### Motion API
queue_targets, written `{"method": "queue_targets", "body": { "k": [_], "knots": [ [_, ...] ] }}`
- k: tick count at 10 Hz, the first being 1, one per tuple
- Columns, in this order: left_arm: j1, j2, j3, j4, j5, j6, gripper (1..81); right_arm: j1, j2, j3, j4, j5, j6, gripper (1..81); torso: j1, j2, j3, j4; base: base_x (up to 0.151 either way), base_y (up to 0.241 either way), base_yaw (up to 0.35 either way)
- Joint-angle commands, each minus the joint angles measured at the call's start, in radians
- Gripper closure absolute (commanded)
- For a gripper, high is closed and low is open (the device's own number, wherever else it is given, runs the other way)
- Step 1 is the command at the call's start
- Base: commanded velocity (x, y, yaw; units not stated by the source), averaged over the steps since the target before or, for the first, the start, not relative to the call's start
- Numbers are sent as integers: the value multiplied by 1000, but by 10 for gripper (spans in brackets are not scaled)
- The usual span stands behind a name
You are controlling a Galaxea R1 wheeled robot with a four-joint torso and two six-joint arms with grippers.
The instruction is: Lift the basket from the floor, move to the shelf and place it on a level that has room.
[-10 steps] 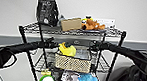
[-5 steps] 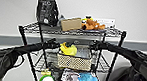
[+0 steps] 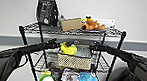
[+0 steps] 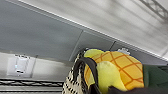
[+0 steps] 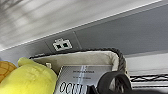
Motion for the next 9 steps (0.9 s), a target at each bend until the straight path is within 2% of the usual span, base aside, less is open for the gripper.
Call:
{"method": "queue_targets", "body": {
  "k": [1,4,6,7,8,9],
  "knots": [
    [-187,34,-36,81,-56,9,811,139,26,-14,-101,19,-10,811,0,0,0,0,0,0,0],
    [-160,32,-47,177,-49,9,811,132,30,-26,-163,14,-10,811,-1,0,0,0,0,0,0],
    [-154,26,-47,194,-44,9,811,136,34,-24,-183,13,-10,811,-1,0,1,0,0,0,0],
    [-154,23,-45,196,-43,9,811,132,32,-21,-183,13,-10,10,-1,0,1,0,0,0,0],
    [-155,16,-39,193,-44,9,10,129,32,-23,-187,13,-10,10,-1,0,1,0,0,0,0],
    [-154,13,-30,193,-44,9,10,126,27,-26,-186,14,1,10,-1,0,1,0,0,0,0]
  ]
}}
